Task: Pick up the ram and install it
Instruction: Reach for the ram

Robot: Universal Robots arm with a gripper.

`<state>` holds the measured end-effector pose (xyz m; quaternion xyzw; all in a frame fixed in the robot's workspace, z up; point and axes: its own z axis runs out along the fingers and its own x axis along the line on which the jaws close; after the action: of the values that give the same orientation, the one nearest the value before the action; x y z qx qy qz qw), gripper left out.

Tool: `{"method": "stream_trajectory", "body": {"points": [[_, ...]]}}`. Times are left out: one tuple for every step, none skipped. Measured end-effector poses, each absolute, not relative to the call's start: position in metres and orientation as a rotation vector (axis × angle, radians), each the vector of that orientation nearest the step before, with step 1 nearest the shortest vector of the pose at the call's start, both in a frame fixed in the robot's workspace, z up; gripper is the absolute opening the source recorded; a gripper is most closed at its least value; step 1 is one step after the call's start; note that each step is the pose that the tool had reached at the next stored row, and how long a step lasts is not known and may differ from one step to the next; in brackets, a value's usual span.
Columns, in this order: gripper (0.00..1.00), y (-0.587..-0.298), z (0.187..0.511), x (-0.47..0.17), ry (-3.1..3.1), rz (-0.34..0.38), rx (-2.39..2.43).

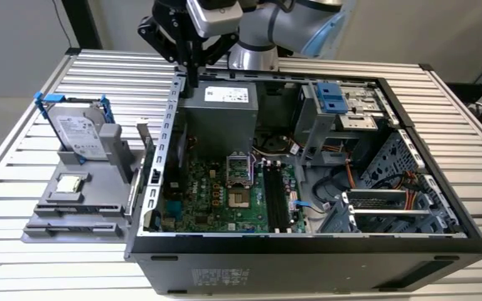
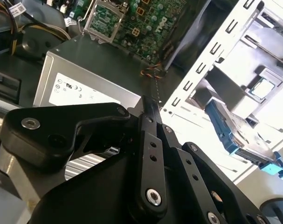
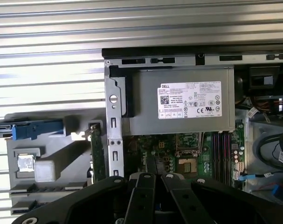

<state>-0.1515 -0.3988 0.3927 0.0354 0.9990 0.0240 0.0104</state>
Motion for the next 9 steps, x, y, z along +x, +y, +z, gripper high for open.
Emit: {"method": "stream_trajectory", "body": {"points": [[0.0, -0.3988, 0.3927, -0.1522, 3.118, 0.075, 0.11], [0.0, -0.3988, 0.3927, -0.1529, 3.118, 0.075, 0.11], [0.0, -0.3988, 0.3927, -0.1536, 3.118, 0.075, 0.11], [0.0, -0.3988, 0.3927, -0.1543, 3.118, 0.075, 0.11], [0.0, -0.3988, 0.3927, -0.1551, 3.118, 0.075, 0.11], [0.0, -0.3988, 0.3928, -0.1558, 3.118, 0.075, 0.11], [0.0, -0.3988, 0.3927, -0.1565, 3.118, 0.075, 0.11], [0.0, -0.3988, 0.3927, -0.1571, 3.118, 0.075, 0.11], [0.0, -0.3988, 0.3927, -0.1578, 3.118, 0.075, 0.11]]}}
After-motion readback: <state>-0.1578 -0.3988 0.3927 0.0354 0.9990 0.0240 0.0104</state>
